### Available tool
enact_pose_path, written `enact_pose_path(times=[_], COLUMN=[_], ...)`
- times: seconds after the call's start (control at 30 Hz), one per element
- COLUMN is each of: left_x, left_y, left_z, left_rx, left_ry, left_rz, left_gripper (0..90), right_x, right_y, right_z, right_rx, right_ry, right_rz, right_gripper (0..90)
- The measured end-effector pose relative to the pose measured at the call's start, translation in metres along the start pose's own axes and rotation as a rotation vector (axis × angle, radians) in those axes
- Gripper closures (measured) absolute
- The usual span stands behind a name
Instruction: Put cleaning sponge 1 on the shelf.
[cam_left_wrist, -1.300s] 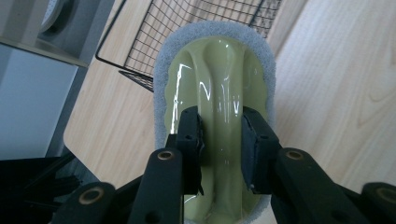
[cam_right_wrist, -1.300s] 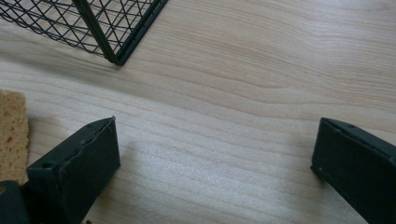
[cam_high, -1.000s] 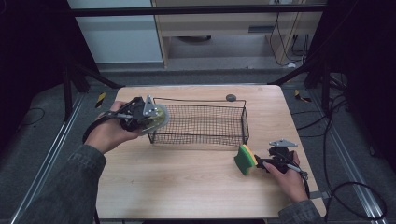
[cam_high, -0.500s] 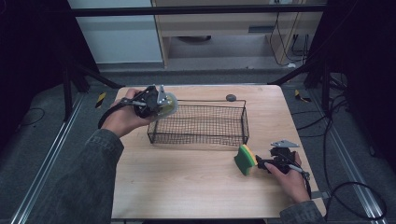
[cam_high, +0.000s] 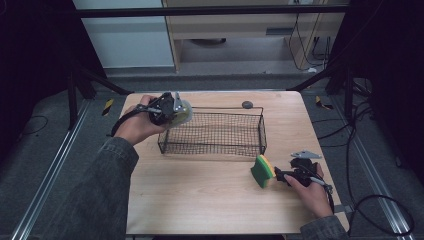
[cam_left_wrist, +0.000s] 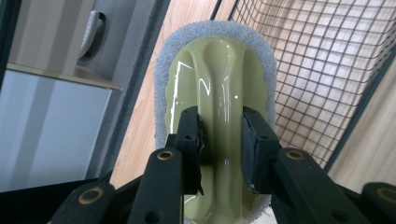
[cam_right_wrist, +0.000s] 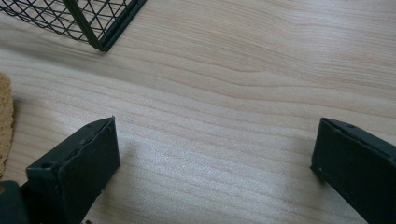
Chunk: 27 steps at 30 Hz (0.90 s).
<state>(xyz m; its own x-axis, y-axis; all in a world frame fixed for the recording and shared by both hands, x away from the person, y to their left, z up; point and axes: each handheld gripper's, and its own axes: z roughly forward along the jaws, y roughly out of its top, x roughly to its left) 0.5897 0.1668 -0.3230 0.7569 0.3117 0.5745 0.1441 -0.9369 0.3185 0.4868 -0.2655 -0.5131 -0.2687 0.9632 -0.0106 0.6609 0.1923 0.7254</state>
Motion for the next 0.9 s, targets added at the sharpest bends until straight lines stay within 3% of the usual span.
enact_pose_path(times=[0.13,0.47,0.6,0.9], left_x=[0.000,-0.006,-0.012,-0.012], left_y=[-0.003,0.001,0.007,0.009], left_z=[0.007,0.016,0.017,0.033], left_rx=[-0.023,-0.028,-0.021,-0.008], left_ry=[-0.002,-0.025,-0.033,-0.084], left_rz=[-0.015,0.002,0.030,0.021], left_gripper=[70.9,70.9,70.9,70.9], right_x=[0.001,0.000,0.000,0.000], right_y=[-0.001,-0.001,-0.001,-0.001], right_z=[-0.001,-0.001,-0.001,-0.001], right_rx=[0.001,0.001,0.000,0.000], right_ry=[0.004,0.004,0.004,0.003], right_rz=[0.003,0.002,0.001,0.001], right_gripper=[1.1,1.1,1.1,1.1])
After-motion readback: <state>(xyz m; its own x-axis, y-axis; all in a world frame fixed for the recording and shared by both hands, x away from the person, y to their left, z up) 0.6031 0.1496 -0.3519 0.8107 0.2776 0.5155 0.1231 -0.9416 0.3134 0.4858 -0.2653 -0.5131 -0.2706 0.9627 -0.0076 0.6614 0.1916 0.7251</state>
